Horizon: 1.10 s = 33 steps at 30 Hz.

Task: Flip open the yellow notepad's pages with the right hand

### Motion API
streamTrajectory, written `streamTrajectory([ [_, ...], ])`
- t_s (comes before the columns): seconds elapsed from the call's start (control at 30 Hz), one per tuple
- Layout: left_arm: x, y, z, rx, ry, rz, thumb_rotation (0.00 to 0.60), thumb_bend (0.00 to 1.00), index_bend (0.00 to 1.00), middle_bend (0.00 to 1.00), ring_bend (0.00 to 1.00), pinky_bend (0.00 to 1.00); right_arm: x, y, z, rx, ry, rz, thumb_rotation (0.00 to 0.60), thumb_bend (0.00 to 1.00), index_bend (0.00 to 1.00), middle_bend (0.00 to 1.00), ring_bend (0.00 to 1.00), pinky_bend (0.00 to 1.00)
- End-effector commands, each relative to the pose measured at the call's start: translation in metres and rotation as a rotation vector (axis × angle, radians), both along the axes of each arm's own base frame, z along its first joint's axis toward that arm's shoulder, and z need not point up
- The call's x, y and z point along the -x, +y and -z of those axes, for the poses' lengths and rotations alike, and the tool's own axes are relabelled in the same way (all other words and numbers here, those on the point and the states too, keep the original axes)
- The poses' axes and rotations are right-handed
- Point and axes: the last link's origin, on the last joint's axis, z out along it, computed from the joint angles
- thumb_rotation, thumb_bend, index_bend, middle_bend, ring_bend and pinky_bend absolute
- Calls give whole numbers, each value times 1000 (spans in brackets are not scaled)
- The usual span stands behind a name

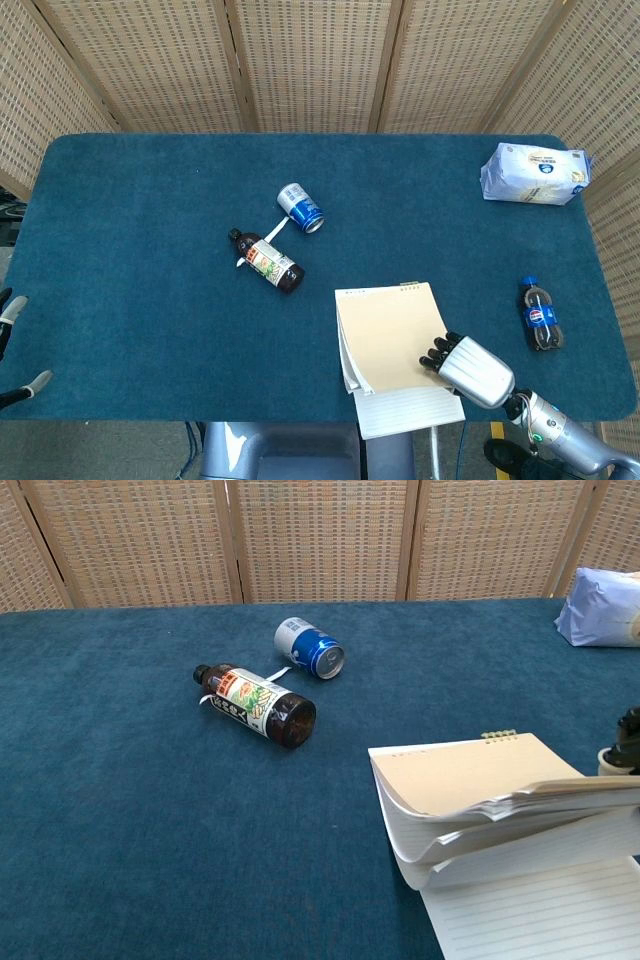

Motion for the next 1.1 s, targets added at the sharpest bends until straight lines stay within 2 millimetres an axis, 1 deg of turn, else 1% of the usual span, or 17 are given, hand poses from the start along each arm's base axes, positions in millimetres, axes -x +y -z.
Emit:
streamTrajectory([
  [0.03, 0, 0, 1, 3, 1, 0, 600, 0, 0, 0, 0, 0, -7, -5, -5, -12, -27, 31, 600, 647, 664, 658, 509, 560],
  [0.17, 0, 1, 1, 5, 3, -1, 600, 0, 0, 0, 0, 0, -21, -22, -16, 0, -89, 98, 600, 646, 666, 662, 512, 560],
  [0.3, 0, 2, 1, 6, 2, -6, 600, 0, 0, 0, 0, 0, -40, -52, -32, 8, -152, 236, 600, 649, 666, 662, 512, 560],
  [0.43, 1, 4, 2, 10, 1, -14, 600, 0, 0, 0, 0, 0, -51, -82, -44, 21, -174, 378, 600, 667, 667, 662, 512, 560],
  [0.57, 3, 9, 3, 19, 2, -28, 600, 0, 0, 0, 0, 0, -51, -112, -50, 29, -146, 532, 600, 672, 667, 662, 512, 560],
  [0.67, 4, 13, 3, 23, 2, -40, 600, 0, 0, 0, 0, 0, -48, -130, -52, 34, -117, 612, 600, 672, 667, 662, 512, 560],
  [0.77, 5, 19, 4, 26, 3, -58, 600, 0, 0, 0, 0, 0, -46, -151, -53, 58, -83, 684, 600, 672, 666, 662, 512, 560],
  [0.87, 6, 22, 4, 28, 5, -73, 600, 0, 0, 0, 0, 0, -43, -170, -52, 77, -65, 744, 600, 672, 667, 662, 512, 560],
  [0.97, 7, 26, 5, 30, 6, -86, 600, 0, 0, 0, 0, 0, -41, -183, -50, 94, -52, 778, 600, 672, 667, 662, 512, 560],
  [1.1, 9, 32, 6, 33, 8, -111, 600, 0, 0, 0, 0, 0, -38, -208, -46, 141, -41, 831, 600, 672, 667, 662, 512, 560],
])
